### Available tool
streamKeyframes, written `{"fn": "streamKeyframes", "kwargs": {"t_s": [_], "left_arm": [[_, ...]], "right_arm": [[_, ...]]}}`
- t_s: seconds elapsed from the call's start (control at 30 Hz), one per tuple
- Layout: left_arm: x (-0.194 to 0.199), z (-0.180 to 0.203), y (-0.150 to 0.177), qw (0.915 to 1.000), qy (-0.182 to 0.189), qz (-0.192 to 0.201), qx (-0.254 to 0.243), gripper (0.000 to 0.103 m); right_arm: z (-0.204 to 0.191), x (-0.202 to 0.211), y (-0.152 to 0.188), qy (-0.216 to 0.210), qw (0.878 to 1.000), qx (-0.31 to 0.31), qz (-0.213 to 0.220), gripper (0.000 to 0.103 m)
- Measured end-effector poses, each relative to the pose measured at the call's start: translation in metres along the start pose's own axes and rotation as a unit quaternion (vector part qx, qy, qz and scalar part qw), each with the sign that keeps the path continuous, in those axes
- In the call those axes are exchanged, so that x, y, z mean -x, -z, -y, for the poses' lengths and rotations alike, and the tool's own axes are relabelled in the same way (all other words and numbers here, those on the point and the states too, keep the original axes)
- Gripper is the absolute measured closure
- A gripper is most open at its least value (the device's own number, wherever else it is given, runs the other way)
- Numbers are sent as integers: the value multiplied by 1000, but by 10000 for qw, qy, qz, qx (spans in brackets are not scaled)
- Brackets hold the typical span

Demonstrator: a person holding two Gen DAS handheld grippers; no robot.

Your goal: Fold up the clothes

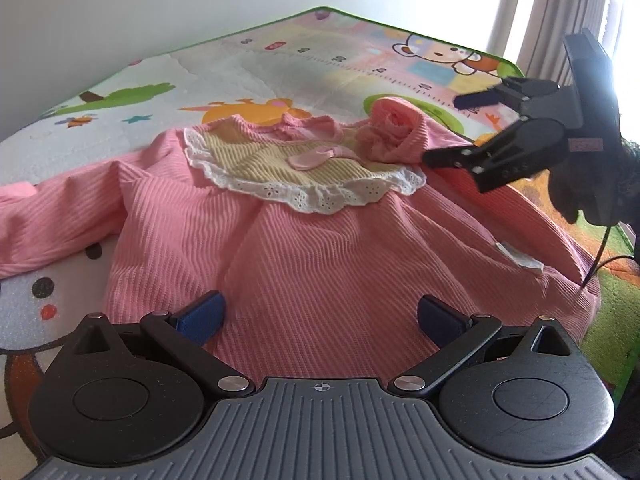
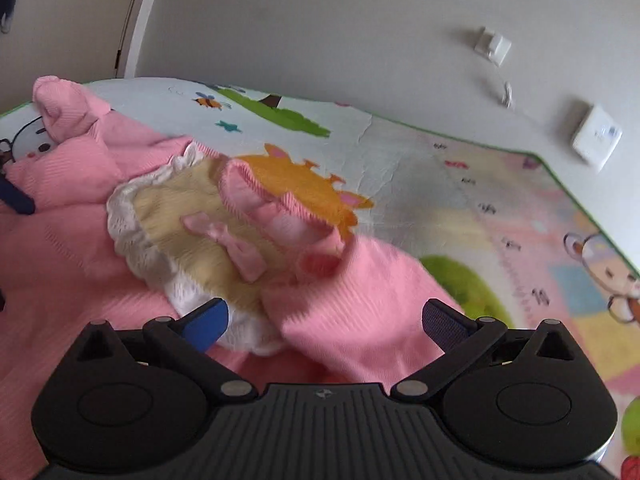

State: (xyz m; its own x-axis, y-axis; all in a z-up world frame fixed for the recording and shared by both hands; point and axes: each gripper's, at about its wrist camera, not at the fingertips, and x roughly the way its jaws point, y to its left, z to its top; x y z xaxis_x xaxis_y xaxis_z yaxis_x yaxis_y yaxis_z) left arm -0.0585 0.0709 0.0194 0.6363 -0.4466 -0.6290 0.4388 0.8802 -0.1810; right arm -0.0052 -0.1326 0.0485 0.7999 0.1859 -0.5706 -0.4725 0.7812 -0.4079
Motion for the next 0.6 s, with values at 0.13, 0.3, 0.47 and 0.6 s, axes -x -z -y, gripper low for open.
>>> {"fn": "streamKeyframes", "kwargs": {"t_s": [0.13,0.3,0.47,0.6], "left_arm": [[0,0,1,10000,-7,5,-11,0],[1,1,2,10000,-9,15,-18,0],[1,0,2,10000,4,22,-12,0],[1,0,1,10000,8,26,-6,0]], "right_arm": [[-14,-33,-14,576,9948,789,-279,0],[-2,-76,-7,1944,9718,1243,-496,0],[110,-51,13,4230,9021,-708,-480,0],[197,11,50,4285,8524,-2962,-448,0]]}}
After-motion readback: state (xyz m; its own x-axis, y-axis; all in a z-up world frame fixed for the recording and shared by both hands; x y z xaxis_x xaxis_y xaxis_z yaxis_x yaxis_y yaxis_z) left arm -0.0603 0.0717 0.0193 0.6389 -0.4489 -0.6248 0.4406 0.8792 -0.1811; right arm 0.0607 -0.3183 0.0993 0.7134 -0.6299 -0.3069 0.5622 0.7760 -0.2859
